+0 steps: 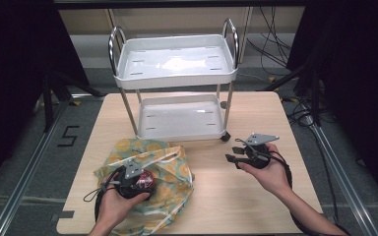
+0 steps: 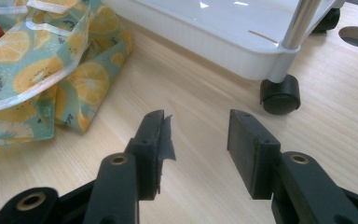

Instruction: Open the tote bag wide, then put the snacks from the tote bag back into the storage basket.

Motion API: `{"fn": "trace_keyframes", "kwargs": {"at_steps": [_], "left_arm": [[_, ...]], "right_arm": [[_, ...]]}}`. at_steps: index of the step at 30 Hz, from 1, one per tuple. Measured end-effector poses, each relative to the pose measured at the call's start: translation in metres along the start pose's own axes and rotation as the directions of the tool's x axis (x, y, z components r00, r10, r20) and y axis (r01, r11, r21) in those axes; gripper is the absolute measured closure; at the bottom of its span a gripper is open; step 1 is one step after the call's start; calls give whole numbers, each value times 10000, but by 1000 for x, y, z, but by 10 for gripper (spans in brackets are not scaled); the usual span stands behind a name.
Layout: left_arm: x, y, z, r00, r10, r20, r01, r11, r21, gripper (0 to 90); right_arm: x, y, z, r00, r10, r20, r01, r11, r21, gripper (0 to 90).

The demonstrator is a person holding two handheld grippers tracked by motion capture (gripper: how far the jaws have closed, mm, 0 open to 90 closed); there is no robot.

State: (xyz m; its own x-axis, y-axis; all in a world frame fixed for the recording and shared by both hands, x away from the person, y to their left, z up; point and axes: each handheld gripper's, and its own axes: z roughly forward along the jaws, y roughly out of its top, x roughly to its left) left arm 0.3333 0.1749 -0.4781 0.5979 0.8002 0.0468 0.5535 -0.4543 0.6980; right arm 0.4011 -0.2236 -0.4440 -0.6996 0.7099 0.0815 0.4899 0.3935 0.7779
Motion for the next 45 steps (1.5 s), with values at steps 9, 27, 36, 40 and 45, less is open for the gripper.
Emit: {"fn": "trace_keyframes", "kwargs": {"at_steps": [9,27,36,40,45], "left_arm": [[-5,1,-3,9999,-124,37,124,9998,-166,254],[-10,13,-24,9999,30,112,-23,9985,-539,255],[-6,26,-37,9994,324,72,-317,9957,-871,255],[-6,29,-41,9982,593,-53,-596,9943,-889,255],[-3,30,-43,9987,517,44,-512,9960,-738,255]], "right_arm": [[0,-1,1,10000,19,8,-19,10000,9,574],[-3,-2,-4,9998,169,107,-167,9997,-203,575],[-14,-4,-12,9987,377,344,-358,9978,-549,575],[-17,-4,-15,9994,154,320,-137,9984,-555,576],[-17,-5,-16,9985,320,440,-288,9971,-704,576]]}}
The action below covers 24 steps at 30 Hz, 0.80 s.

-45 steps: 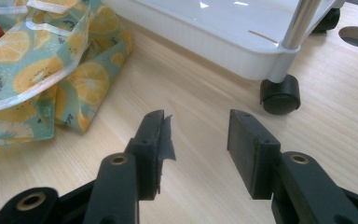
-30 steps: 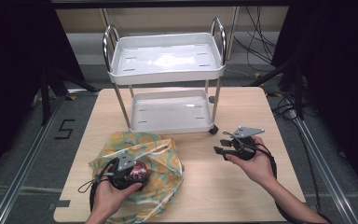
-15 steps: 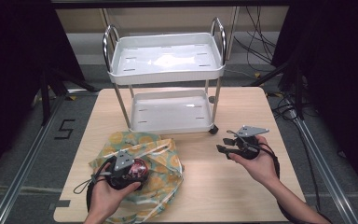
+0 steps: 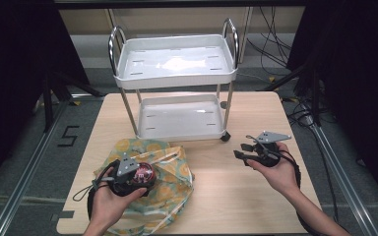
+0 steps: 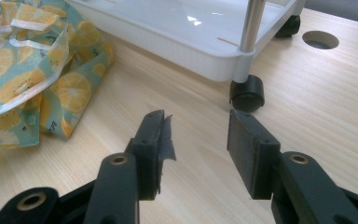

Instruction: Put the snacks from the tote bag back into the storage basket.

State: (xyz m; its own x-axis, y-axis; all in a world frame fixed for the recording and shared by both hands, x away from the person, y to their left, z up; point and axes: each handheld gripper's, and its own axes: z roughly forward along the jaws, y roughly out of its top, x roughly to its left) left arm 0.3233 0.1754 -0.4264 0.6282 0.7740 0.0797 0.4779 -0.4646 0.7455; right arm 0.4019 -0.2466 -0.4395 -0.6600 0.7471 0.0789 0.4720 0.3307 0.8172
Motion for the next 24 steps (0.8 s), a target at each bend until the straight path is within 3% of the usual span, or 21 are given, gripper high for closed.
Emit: {"fn": "trace_keyframes", "kwargs": {"at_steps": [3,4,6,8,9,11,12,16,17,20,21,24], "left_arm": [[3,1,2,9999,102,-54,-103,9999,-108,255],[3,1,1,9999,129,-15,-129,9999,-108,256],[3,2,0,10000,64,30,-64,9997,-217,255],[4,5,-3,9998,186,-55,-187,9998,-92,255],[4,5,-2,9999,110,13,-110,9992,-383,255],[5,7,-5,9999,109,13,-109,9994,-342,255],[6,8,-5,9997,227,3,-227,9991,-357,255],[8,10,-7,9999,146,15,-145,9986,-500,255],[9,11,-8,9996,278,6,-277,9983,-514,255],[9,11,-9,10000,-41,30,43,9981,-617,255],[11,13,-10,9995,312,-76,-316,9980,-539,256],[11,14,-10,9998,208,-38,-210,9981,-574,255]], "right_arm": [[-1,-1,-1,10000,-27,-54,27,9999,98,576],[-3,-1,-2,9994,-346,26,346,9994,84,576],[0,-3,-2,10000,5,-23,-5,10000,63,576],[-3,-3,-3,9993,-380,67,380,9993,6,576],[0,-4,-3,10000,-88,-21,88,9999,78,576],[1,-4,-5,10000,27,-7,-27,10000,86,576],[0,-4,-5,9999,-153,63,152,9999,63,576],[0,-3,-7,9999,-75,98,75,9999,76,576],[-1,-3,-7,9999,-105,96,104,9999,99,576],[0,-4,-6,9999,-60,130,59,10000,22,576],[-1,-4,-6,9997,-194,165,194,9998,-25,576],[0,-5,-7,9999,-134,69,133,9999,76,576]]}}
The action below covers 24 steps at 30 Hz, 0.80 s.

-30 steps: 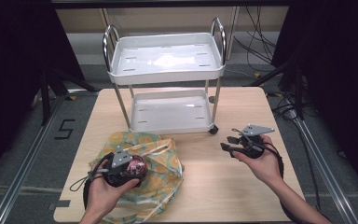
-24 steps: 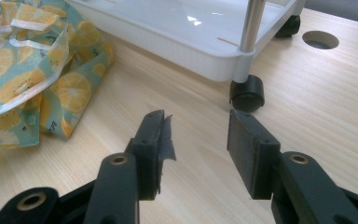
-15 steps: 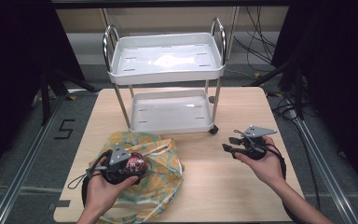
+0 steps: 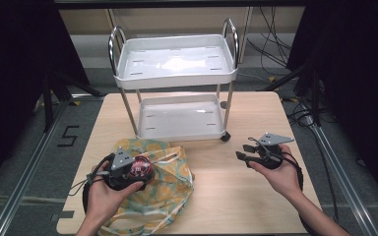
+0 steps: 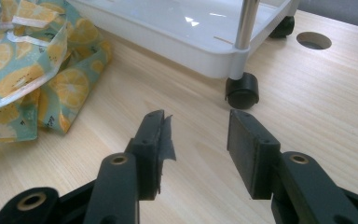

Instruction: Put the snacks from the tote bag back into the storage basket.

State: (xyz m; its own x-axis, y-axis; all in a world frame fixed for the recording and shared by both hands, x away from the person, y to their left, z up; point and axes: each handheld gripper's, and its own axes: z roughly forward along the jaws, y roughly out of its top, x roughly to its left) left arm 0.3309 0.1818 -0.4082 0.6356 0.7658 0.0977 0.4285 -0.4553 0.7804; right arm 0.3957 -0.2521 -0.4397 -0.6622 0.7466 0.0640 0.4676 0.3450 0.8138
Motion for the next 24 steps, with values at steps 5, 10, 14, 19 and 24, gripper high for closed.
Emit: {"fn": "trace_keyframes", "kwargs": {"at_steps": [5,10,14,19,24], "left_arm": [[3,5,1,9997,235,-41,-235,9997,-3,256],[4,9,3,9998,174,-80,-174,9998,12,256],[3,12,5,10000,37,-87,-37,10000,-22,256],[5,17,6,9997,202,-166,-202,9998,-31,255],[6,20,9,9995,255,-169,-256,9997,-42,256]], "right_arm": [[2,0,1,10000,68,10,-68,9999,-90,576],[1,0,0,10000,77,12,-77,10000,-15,576],[0,0,0,10000,-38,3,38,10000,-43,577],[1,0,1,10000,32,52,-32,9999,-110,577],[1,0,0,10000,28,31,-28,9999,-119,576]]}}
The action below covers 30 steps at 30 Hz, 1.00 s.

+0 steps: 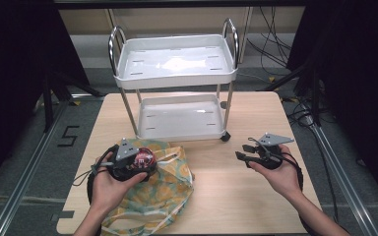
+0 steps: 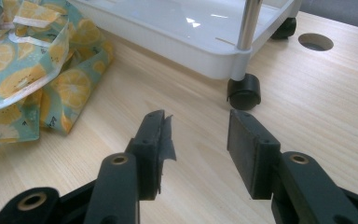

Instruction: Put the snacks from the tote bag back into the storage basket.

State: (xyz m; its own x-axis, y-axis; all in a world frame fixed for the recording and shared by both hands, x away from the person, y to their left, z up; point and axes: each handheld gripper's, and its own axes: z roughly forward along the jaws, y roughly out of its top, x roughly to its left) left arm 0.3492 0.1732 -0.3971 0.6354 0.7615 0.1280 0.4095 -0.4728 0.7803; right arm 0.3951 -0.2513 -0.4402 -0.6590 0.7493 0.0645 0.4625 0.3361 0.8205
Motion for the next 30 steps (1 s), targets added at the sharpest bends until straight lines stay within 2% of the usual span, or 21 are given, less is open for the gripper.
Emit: {"fn": "trace_keyframes", "kwargs": {"at_steps": [3,4,5,8,10,12,15,16,18,19,20,25,28,29,30], "left_arm": [[-1,2,2,9999,-123,43,123,9999,-68,256],[0,2,2,10000,-46,36,46,10000,-54,256],[0,3,3,10000,-48,31,48,10000,-27,255],[-1,4,4,9998,-193,38,193,9998,-90,255],[0,6,4,10000,-47,34,48,10000,-69,255],[-1,6,5,9997,-234,38,235,9996,-126,255],[1,8,6,10000,-61,78,62,9999,-123,256],[1,8,7,9999,-141,52,142,9998,-125,255],[1,8,8,9996,-257,63,258,9995,-156,256],[3,9,8,10000,-72,50,72,9999,-85,256],[2,9,8,9999,-155,60,155,9998,-141,256],[4,11,10,9999,-101,10,101,9998,-141,255],[3,12,11,9996,-296,28,297,9993,-207,256],[4,13,12,9999,-154,39,155,9996,-219,256],[4,13,13,9998,-182,18,183,9996,-215,256]], "right_arm": [[0,0,-1,9999,11,-101,-11,10000,59,576],[1,0,1,10000,-61,-30,60,9998,-168,575],[2,0,1,9999,122,-69,-123,9999,-97,574],[2,0,1,9999,54,-107,-55,9999,-109,569],[1,0,1,9999,54,-105,-56,9998,-183,566],[0,1,1,9999,-23,-171,21,9999,-127,559],[1,0,2,10000,21,-78,-23,9996,-291,548],[-2,1,2,9996,-280,-11,279,9993,-258,540],[0,0,3,10000,-31,-35,30,9998,-203,536],[0,0,3,10000,-47,-43,46,9998,-175,535],[0,0,3,10000,22,-7,-23,9999,-167,534],[0,0,3,9999,-98,41,99,9996,-282,533],[0,0,3,10000,-66,23,67,9997,-254,532],[0,0,3,10000,-69,14,70,9997,-237,532],[1,0,3,10000,-57,18,58,9997,-221,533]]}}
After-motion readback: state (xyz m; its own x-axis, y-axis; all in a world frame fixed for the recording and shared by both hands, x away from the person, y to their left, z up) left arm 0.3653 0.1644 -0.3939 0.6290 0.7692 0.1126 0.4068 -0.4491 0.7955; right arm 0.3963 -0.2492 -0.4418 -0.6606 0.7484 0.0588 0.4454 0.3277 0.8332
